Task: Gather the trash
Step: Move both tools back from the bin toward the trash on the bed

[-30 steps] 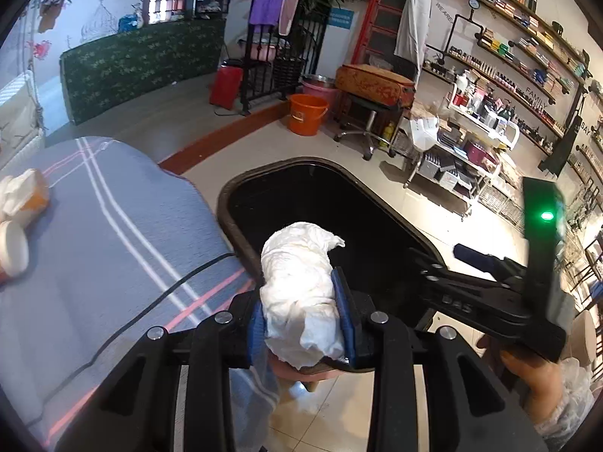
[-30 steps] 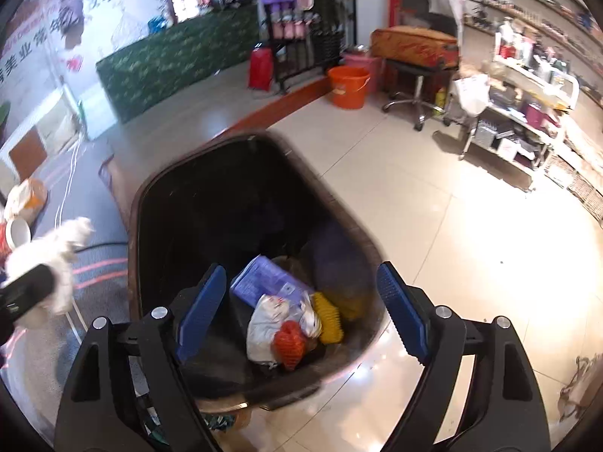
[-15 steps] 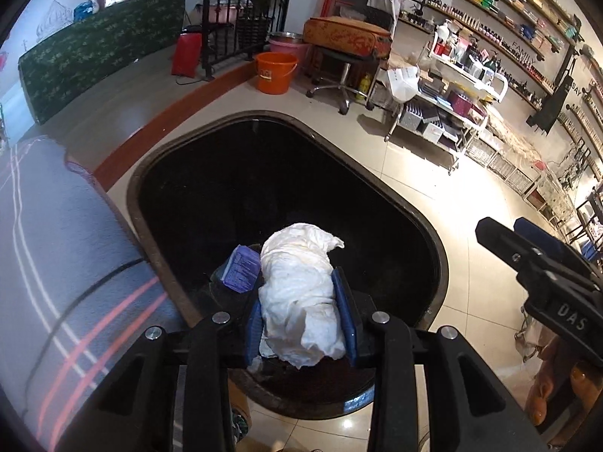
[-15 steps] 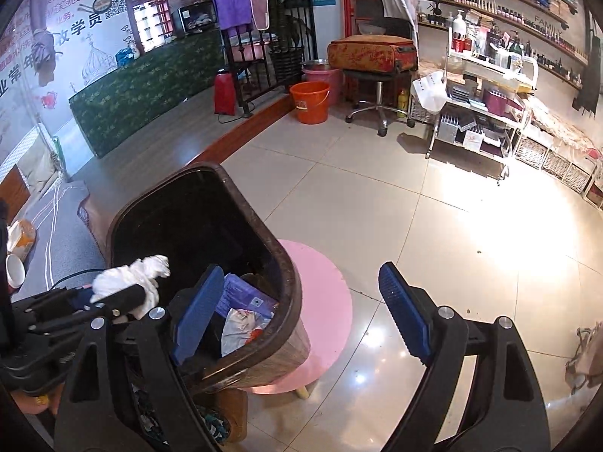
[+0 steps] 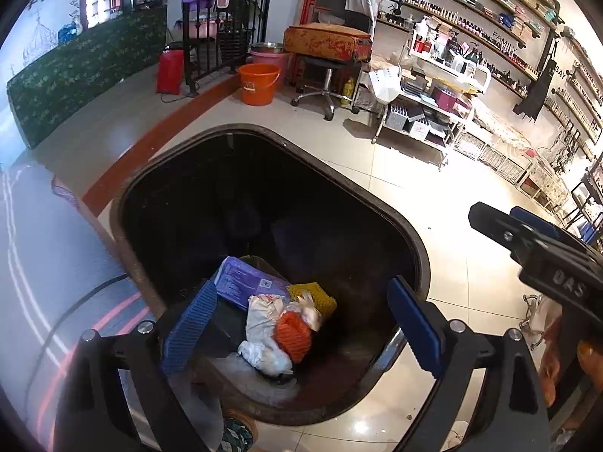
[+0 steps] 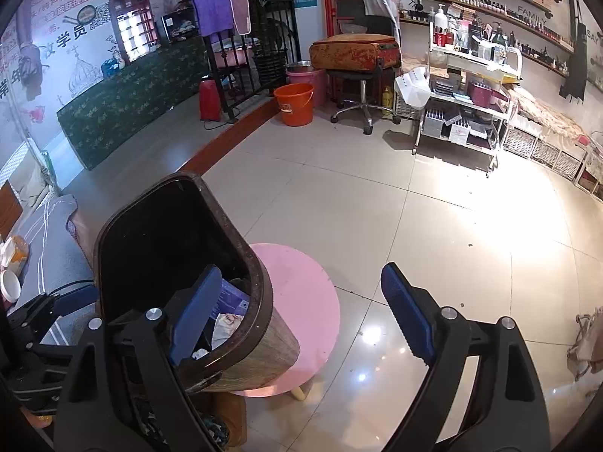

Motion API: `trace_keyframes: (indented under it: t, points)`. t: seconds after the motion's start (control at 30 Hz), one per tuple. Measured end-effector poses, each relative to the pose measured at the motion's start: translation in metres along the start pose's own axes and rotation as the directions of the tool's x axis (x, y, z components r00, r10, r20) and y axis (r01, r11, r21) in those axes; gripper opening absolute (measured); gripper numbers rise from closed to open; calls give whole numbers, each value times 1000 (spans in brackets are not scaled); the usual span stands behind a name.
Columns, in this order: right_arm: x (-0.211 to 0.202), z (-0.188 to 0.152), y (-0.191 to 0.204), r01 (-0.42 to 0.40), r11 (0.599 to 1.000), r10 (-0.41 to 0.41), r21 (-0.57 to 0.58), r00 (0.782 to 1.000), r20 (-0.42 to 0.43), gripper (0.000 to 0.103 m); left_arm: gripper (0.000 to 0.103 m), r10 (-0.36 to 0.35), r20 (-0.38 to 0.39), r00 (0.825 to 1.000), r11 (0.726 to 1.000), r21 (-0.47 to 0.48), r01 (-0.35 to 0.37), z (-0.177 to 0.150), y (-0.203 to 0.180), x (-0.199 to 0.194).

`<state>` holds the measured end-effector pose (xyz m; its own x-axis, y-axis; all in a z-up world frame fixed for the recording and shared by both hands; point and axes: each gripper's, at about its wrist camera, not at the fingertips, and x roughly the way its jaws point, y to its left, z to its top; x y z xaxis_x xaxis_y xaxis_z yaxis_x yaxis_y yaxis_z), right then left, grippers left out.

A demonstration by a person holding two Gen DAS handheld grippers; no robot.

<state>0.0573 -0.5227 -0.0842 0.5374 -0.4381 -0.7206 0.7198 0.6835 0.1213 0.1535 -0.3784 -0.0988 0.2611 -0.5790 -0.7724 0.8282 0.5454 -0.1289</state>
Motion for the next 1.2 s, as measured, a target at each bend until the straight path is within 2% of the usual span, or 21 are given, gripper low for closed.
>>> trace_keyframes:
  t: [0.23,0.37,0.6,0.77,0.87,0.97,1.1,1.2]
  points:
    - [-1,0,5,-1,1000,1,-6,1000,2,87,97,66,80,995,997,25,-69,-5,-4,-33]
    - [-4,1,12,-18,1000,18,-14,1000,6,90,98,104,123,987,994,10,-106,-13,1,-56]
    - [-10,-1,53,-112,989,111,-96,994,-13,91,98,159,174,972,985,-94,-144,-37,34,-103]
    - [-17,-9,102,-236,952,231,-197,972,-47,91,98,190,168,967,971,-177,-160,-54,64,-128]
    - [-21,-16,134,-307,917,295,-256,952,-85,91,98,249,154,956,950,-230,-210,-68,82,-142]
    - [-24,-22,169,-404,860,377,-312,915,-147,91,98,330,143,933,920,-272,-283,-87,100,-159]
    - [-35,-37,227,-529,733,465,-428,848,-253,91,98,418,117,901,871,-333,-361,-114,125,-187]
    - [-49,-52,280,-629,594,528,-502,775,-347,91,98,498,94,862,819,-378,-432,-136,146,-209]
